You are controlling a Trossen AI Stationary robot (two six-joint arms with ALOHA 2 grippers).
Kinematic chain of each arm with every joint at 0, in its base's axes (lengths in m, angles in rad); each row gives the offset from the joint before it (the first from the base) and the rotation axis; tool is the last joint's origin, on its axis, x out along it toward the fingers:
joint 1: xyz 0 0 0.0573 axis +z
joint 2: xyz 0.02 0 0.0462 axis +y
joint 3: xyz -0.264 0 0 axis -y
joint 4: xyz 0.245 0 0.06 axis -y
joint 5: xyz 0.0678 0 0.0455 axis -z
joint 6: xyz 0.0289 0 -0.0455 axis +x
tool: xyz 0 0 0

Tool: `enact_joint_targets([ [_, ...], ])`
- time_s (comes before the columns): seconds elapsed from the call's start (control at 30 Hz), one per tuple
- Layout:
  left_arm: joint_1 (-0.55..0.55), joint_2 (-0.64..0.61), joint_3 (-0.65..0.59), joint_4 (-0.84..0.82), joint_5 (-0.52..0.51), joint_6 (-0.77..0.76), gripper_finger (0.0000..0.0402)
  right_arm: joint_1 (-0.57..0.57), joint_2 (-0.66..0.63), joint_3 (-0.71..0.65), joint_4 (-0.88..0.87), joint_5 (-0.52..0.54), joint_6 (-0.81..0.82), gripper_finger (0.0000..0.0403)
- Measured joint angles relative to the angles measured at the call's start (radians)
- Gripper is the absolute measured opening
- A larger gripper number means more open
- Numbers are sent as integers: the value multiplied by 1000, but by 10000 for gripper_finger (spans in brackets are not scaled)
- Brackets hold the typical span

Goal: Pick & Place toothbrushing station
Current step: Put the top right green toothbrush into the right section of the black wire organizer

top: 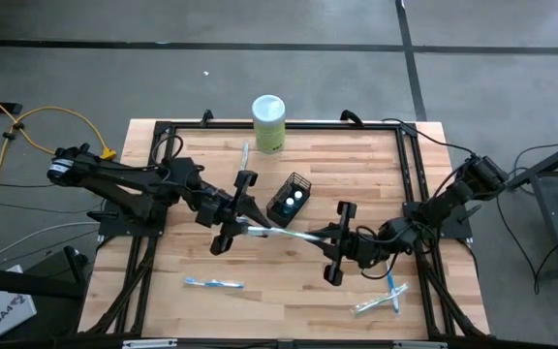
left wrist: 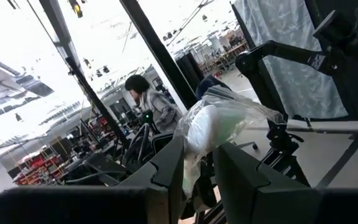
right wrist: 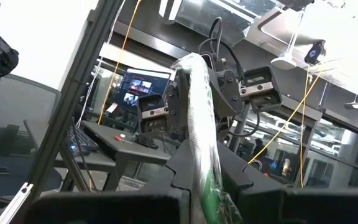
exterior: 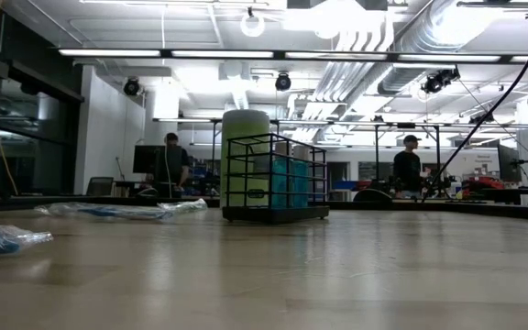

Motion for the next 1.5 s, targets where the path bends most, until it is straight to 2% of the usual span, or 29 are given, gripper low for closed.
enact_joint_targets([
  [0.23,0,0,0,0,0,0,81,-2,0,0,3,-8,0,17],
  [0.77,0,0,0,21,0,1,80,-66,0,0,-3,-121,83,17],
  [0.87,0,0,0,22,0,2,66,-66,0,0,-5,-124,84,17],
  [1.03,1,0,0,26,-12,6,13,-66,0,0,-9,-127,85,17],
  [1.33,1,0,0,26,-14,5,8,-66,0,0,-16,-127,85,17],
  [1.5,1,0,0,24,-11,3,7,-65,0,0,-33,-123,85,62],
])
